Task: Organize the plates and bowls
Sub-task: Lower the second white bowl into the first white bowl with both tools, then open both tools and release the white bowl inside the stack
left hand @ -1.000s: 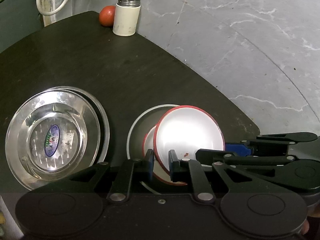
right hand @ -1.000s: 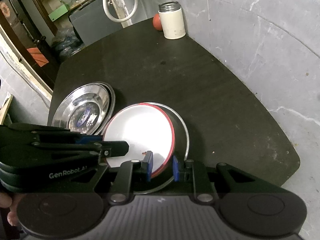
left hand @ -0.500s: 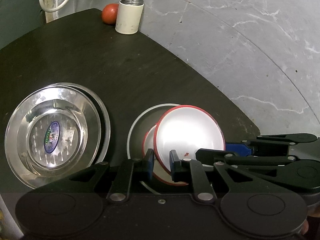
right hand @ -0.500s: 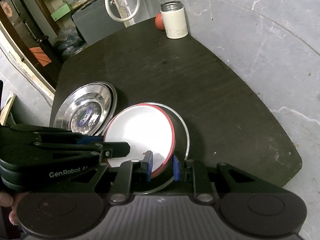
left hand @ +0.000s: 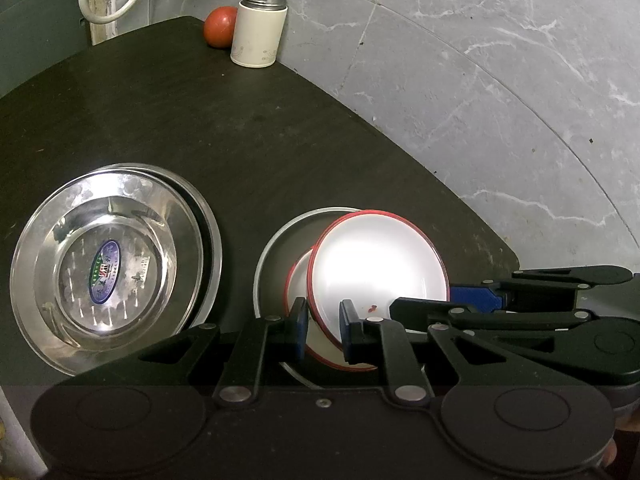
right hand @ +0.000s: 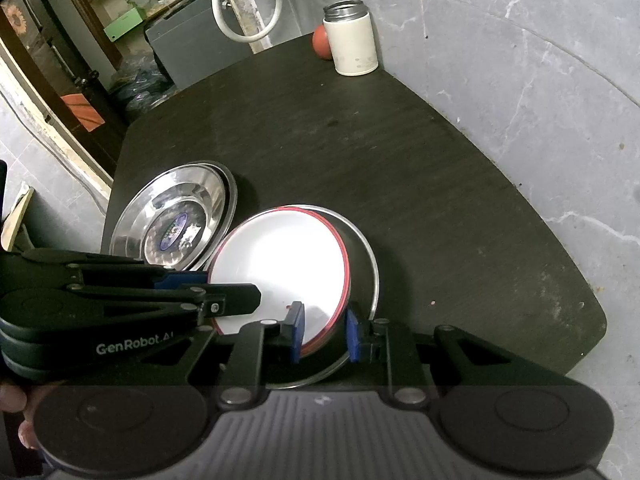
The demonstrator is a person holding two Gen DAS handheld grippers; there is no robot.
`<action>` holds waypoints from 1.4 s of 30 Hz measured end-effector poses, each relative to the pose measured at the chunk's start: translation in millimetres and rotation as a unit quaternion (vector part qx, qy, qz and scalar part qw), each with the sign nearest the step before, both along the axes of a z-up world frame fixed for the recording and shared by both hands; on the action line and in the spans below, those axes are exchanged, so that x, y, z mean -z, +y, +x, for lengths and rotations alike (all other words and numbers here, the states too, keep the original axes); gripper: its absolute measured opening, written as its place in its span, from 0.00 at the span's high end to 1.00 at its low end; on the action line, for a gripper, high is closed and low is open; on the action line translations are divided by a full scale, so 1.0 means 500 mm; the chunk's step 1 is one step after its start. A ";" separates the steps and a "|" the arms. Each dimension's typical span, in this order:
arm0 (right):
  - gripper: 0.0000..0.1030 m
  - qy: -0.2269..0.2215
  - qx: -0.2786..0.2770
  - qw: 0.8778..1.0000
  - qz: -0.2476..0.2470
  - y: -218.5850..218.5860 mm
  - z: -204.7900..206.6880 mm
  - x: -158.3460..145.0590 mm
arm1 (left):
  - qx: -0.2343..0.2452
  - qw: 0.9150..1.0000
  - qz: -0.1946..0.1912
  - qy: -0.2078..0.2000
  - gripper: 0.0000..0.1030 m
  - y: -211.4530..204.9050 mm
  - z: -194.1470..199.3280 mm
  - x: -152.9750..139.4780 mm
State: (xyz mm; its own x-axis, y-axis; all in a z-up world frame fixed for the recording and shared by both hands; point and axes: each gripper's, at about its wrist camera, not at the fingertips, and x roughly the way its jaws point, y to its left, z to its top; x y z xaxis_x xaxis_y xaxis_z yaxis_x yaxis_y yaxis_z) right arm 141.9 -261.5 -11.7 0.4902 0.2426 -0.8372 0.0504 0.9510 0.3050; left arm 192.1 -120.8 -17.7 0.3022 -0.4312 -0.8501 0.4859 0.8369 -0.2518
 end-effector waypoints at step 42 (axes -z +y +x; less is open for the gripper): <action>0.62 -0.009 0.007 1.000 0.005 0.003 -0.009 -0.012 | -0.011 1.000 0.000 -0.007 0.65 0.023 -0.021 -0.024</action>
